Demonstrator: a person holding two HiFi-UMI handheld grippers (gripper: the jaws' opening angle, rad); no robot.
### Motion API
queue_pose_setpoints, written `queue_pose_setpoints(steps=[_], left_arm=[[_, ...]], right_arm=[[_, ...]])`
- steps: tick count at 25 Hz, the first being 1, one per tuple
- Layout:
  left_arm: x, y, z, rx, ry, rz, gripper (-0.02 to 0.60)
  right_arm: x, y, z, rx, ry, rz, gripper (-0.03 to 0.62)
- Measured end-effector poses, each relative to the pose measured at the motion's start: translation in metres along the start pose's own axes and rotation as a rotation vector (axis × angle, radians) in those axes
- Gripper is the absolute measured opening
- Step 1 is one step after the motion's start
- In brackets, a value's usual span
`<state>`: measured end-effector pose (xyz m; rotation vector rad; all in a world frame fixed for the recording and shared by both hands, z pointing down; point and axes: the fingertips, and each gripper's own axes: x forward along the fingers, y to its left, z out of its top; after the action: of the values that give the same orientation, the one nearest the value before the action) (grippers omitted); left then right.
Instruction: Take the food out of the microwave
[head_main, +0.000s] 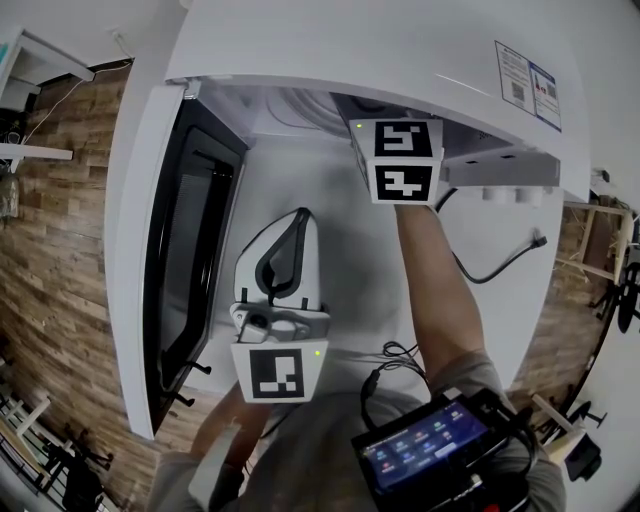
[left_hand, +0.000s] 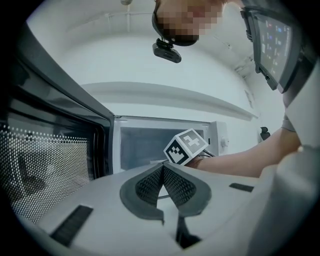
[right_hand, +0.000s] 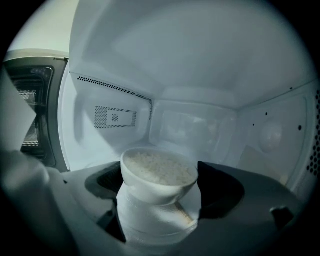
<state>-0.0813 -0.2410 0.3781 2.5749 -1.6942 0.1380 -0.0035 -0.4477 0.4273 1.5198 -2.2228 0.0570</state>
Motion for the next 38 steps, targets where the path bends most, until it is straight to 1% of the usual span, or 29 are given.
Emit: queue_pose_setpoints(steps=[5,13,22,31,35,38], left_arm=[[-0.002,0.000,0.003,-0.003,-0.006,0.009,0.008],[-0.003,-0.001,0.004,0.001,-0.006,0.007,0.008],[-0.007,-0.009,0.009,0.003,-0.013,-0.001,0.008],[-0.012,-0.018,0.013,0.003,-0.018,0.002,0.008],[-0.012,-0.019,0.012,0.001,-0.011,0.004,0.008],[-0.010,-0.018,0.013,0.004,-0.015,0.005,0.008]], right_arm=[[-0.003,0.005,0.004,-0.003,-0.021,0.010,0.477],[-0.010,0.008,-0.002,-0.005,-0.014,0.017,0.477],[-0.037,0.014,-0.012,-0.018,-0.022,0.010,0.476],[-0.062,0.031,-0.023,-0.007,-0.081,0.024,0.477],[-0.064,0.033,-0.022,-0.006,-0.105,0.023,0.478],[-0.063,0.035,-0.023,0.005,-0.109,0.041,0.479]])
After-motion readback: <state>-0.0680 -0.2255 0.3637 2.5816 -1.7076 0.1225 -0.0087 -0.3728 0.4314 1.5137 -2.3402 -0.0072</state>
